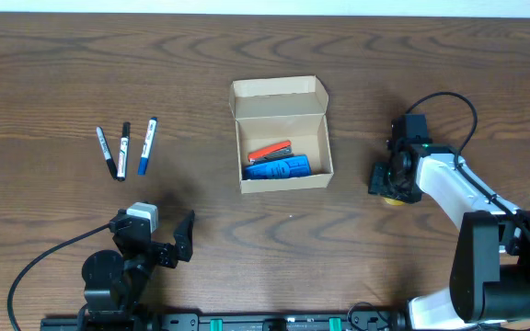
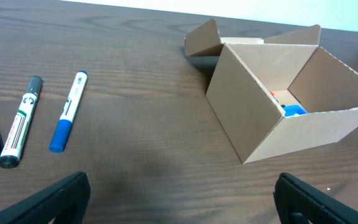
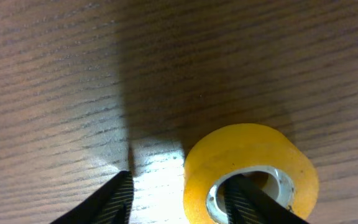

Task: Pack container
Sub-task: 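Close the right gripper on the tape roll rim and lift, then carry the yellow tape roll left and lower it into the box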

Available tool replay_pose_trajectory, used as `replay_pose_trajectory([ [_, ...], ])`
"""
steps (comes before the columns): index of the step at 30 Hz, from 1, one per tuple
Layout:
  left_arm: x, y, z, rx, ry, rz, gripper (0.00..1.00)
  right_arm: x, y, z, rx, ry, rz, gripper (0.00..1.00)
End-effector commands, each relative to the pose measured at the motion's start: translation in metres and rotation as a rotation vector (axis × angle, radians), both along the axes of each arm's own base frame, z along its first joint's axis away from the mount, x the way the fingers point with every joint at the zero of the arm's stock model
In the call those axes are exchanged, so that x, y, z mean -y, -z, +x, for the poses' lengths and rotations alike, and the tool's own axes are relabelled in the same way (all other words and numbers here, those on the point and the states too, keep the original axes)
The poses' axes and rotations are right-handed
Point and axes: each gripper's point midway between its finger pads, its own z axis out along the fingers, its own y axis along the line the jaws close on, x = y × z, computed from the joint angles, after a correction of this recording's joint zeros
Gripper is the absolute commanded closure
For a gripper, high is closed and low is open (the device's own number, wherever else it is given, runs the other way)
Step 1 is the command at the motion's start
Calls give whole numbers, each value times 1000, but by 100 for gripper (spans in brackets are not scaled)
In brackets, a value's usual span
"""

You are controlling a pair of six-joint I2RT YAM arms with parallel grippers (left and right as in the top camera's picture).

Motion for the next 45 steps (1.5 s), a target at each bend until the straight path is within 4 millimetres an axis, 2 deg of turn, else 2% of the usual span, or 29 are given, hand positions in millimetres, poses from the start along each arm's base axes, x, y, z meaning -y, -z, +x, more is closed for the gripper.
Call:
replay_pose_trajectory([
  [1,0,8,0,-17,-4,-8,5,3,-1,1,12,22,2,58],
  [5,0,8,0,-17,-4,-8,5,3,-1,1,12,22,2,69],
  [13,0,8,0,-17,-4,-8,5,3,-2,2,15,22,2,84],
  [20,0,8,0,-17,-4,-8,5,3,-2,4,26,22,2,91],
  [26,0,8,0,-17,-4,-8,5,3,-2,5,29,22,3,94],
  [30,0,8,0,-17,-4,-8,5,2,-10,15,52,21,5,96],
  [35,0,8,0,-17,-3,-8,5,-5,-50,47,118,-4,42,99],
  [39,0,8,0,-18,-4,-8,5,-17,-95,78,202,-51,82,99],
  [41,0,8,0,-17,-4,-8,5,-27,-118,90,247,-90,109,99],
  [45,0,8,0,-17,-4,-8,5,-60,-166,110,345,-187,199,99],
])
